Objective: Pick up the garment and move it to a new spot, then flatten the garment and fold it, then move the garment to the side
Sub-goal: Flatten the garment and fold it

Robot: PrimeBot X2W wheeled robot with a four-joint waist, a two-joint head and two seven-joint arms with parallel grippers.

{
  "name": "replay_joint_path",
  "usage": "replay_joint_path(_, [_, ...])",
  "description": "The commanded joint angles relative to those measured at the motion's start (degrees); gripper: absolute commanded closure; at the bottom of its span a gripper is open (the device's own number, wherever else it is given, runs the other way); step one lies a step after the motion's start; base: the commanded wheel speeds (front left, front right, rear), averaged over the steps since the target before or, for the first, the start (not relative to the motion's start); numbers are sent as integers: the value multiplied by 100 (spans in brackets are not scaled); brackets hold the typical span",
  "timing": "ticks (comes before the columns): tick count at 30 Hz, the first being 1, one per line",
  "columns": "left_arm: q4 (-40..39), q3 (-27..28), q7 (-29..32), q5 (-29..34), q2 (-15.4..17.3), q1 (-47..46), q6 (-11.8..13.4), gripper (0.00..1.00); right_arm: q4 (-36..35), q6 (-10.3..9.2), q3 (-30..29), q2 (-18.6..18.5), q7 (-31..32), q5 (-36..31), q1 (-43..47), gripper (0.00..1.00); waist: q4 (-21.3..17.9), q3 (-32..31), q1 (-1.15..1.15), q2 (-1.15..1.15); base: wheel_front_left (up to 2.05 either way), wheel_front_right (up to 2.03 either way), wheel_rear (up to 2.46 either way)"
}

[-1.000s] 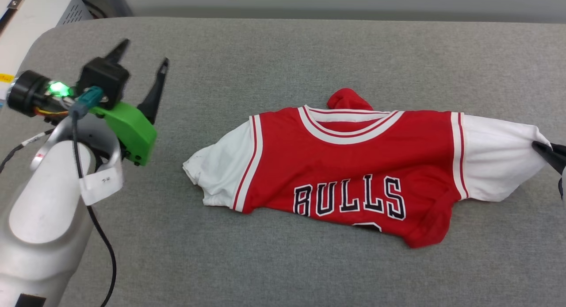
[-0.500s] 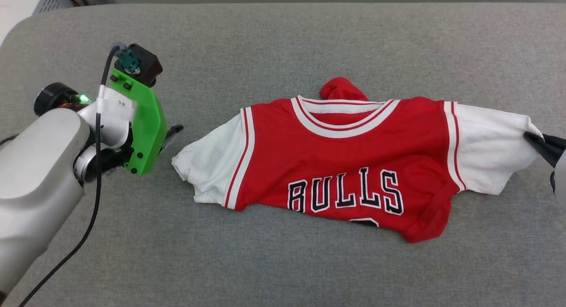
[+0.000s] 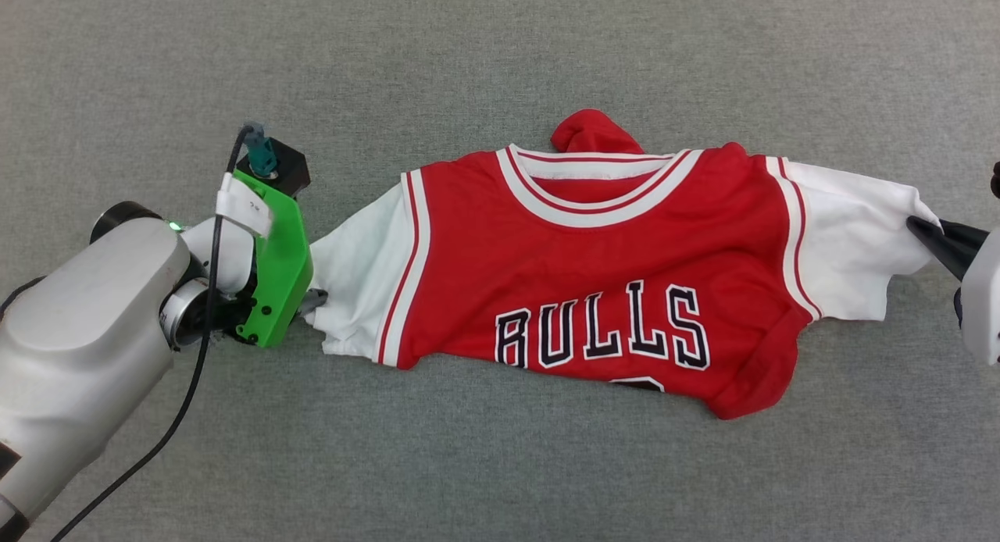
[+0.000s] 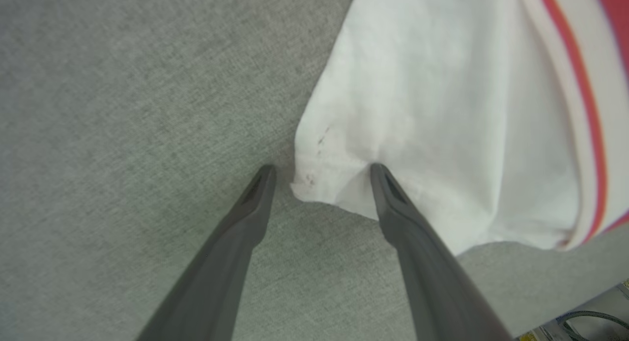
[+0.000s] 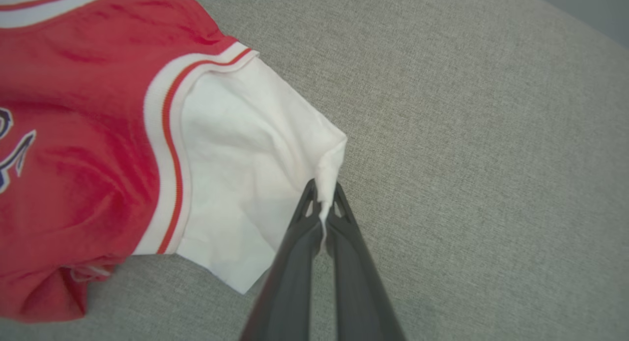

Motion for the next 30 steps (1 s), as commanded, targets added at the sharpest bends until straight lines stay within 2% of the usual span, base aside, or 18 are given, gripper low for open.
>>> replay_joint_path(1, [63, -255, 71, 26, -70, 66, -12, 0, -6, -4, -1, 41, 15, -47, -85, 100, -19, 29, 0, 0, 0, 0, 0])
replay_joint_path(2, [90, -363, 60, 22, -82, 83, -12, 0, -5, -4, 7, 54, 15, -52, -100, 100, -26, 38, 0, 0, 0, 0, 0])
replay_joint_path(3, [108, -435, 29, 17, -96, 92, -12, 16, -2, -4, 15, 65, 13, -56, -113, 100, -30, 43, 0, 0, 0, 0, 0])
replay_joint_path(4, [130, -515, -22, 16, -116, 95, -12, 98, 7, -4, 24, 76, 7, -58, -125, 100, -29, 40, 0, 0, 0, 0, 0])
replay_joint_path(9, [180, -696, -399, 18, -107, -4, -12, 100, 52, -4, 75, 134, -105, -77, -186, 100, -16, -86, 0, 0, 0, 0, 0])
replay_joint_path(15, [-70, -794, -1597, 449, 267, -147, -12, 100, 155, -4, 152, 215, -484, -178, -223, 100, -16, -516, 0, 0, 0, 0, 0])
replay_joint_path(19, [-374, -685, -2441, 523, 486, -219, -12, 100, 253, -4, 77, 149, -860, -260, -166, 100, 70, -853, 0, 0, 0, 0, 0])
replay_joint_path(22, [-597, -516, -2845, 568, 647, -328, -7, 100, 249, -4, -17, 74, -1053, -249, -171, 100, 120, -1032, 0, 0, 0, 0, 0])
replay_joint_path(26, [-1013, -289, -3228, 745, 874, -541, 121, 100, 157, -4, -182, -35, -1237, -287, -278, 100, 160, -1245, 0, 0, 0, 0, 0])
replay_joint_path(30, [-1471, -48, -3442, 912, 1053, -781, 417, 100, -30, -4, -355, -133, -1324, -263, -432, 100, 185, -1412, 0, 0, 0, 0, 0])
